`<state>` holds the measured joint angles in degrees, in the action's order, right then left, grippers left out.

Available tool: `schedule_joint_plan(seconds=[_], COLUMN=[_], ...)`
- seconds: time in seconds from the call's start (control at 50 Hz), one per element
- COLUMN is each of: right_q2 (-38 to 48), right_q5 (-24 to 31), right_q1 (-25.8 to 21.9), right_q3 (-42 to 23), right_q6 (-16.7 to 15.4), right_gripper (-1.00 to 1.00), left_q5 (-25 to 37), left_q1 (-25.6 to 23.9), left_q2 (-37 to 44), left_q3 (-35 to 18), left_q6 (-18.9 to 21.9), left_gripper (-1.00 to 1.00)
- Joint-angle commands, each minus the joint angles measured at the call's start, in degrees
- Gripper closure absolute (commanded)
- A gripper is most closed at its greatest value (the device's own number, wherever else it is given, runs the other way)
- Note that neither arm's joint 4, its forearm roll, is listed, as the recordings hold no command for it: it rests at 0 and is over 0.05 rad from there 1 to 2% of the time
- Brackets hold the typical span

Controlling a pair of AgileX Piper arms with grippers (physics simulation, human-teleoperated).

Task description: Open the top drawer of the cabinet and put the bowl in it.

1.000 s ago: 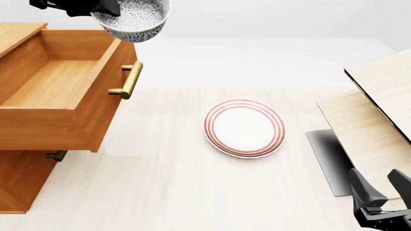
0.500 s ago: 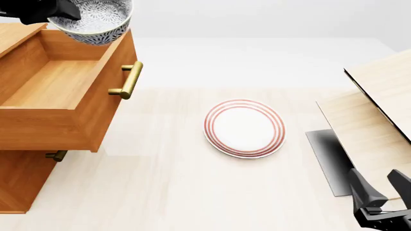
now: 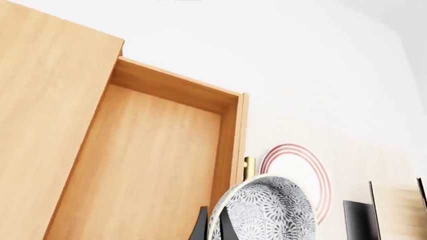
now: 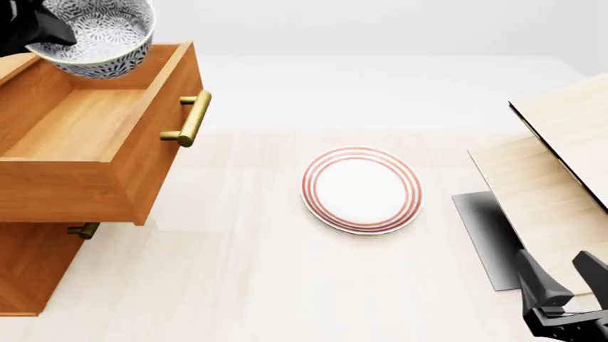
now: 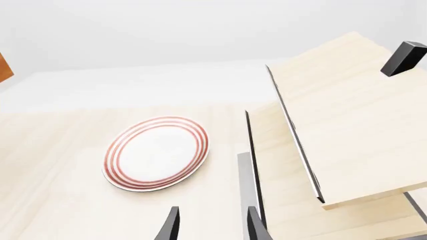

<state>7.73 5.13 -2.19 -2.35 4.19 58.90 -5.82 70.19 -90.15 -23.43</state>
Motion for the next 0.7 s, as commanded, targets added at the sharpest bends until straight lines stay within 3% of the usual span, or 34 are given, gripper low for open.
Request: schedule_joint_plan(seconds=[0.02, 0.7], right_q2=[0.1, 0.2], right_q5=[-0.1, 0.1], right_q1=[0.0, -0.1], right_q3=[0.0, 0.0], right_q6=[0.0, 0.1], right_gripper=[-1.00, -1.00], left_q5=[-2.5, -7.9], left_q1=[2.8, 9.8], left_q2=[-1.7, -0.3], left_q3=[3.5, 8.2], left_q6=[-1.2, -3.2], left_gripper=[1.00, 1.00])
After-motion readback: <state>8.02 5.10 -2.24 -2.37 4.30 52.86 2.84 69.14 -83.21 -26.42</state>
